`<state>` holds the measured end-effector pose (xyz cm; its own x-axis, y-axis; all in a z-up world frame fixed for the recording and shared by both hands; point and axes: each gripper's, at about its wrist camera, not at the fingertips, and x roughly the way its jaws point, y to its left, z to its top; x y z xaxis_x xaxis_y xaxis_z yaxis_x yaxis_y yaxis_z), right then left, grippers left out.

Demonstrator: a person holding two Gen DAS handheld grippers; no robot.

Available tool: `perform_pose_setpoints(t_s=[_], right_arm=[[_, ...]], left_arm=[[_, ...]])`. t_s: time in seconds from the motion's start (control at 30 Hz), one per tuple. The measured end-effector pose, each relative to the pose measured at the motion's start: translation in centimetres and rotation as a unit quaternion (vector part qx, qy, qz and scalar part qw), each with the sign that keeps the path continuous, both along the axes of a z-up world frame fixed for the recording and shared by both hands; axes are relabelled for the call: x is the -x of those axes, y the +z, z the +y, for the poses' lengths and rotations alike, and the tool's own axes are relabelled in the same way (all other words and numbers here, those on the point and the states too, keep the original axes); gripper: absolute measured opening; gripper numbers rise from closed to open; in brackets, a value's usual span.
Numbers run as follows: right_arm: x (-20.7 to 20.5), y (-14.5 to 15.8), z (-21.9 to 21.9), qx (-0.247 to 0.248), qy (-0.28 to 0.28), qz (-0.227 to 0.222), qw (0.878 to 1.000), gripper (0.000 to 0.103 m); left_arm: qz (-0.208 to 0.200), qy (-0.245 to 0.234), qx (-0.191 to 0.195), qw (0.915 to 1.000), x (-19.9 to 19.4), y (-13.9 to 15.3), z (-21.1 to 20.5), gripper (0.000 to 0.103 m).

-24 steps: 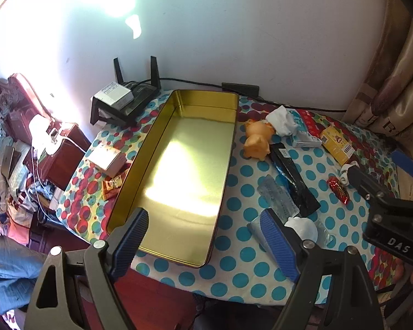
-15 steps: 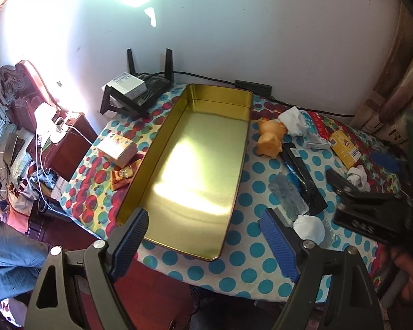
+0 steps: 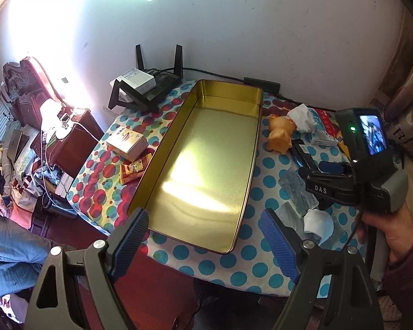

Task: Organize objects
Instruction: 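Grasp the black labeled packet with the right gripper while the left tool waits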

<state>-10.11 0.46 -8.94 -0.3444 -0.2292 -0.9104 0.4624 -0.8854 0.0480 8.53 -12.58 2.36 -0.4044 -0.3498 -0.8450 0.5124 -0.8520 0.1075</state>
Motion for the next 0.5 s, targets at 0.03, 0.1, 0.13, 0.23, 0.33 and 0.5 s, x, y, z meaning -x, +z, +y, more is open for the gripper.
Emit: perform_pose_setpoints(t_s=[0.03,0.1,0.13,0.23,0.33,0.5], right_arm=[[0.2,-0.2,-0.2,-0.005,-0.002,-0.003,1.0,0.043],[0.6,-0.6,-0.4,-0.015,-0.006,-0.006,1.0,0.043],[0.7,-0.8,-0.4,-0.009,-0.01,-0.007,1.0,0.043],[1.1,-1.4,-0.7,-0.018,-0.008,-0.008,1.0,0.045],[1.4,-1.9,-1.0,-0.021,-0.01,-0.009,1.0,0.047],[1.5,-2.1,-0.6,-0.013,-0.018,-0.017,1.0,0.045]], left_arm=[[-0.001,-0.001,0.0,1.0,0.0,0.0,0.0,0.086],[-0.001,0.0,0.002,1.0,0.0,0.0,0.1,0.086],[-0.002,0.001,0.003,1.0,0.1,-0.1,0.1,0.086],[-0.003,0.001,0.003,1.0,0.1,-0.1,0.1,0.086],[-0.003,0.005,0.003,1.0,0.2,-0.1,0.2,0.086],[-0.005,0.012,0.003,0.9999,0.4,-0.2,0.2,0.086]])
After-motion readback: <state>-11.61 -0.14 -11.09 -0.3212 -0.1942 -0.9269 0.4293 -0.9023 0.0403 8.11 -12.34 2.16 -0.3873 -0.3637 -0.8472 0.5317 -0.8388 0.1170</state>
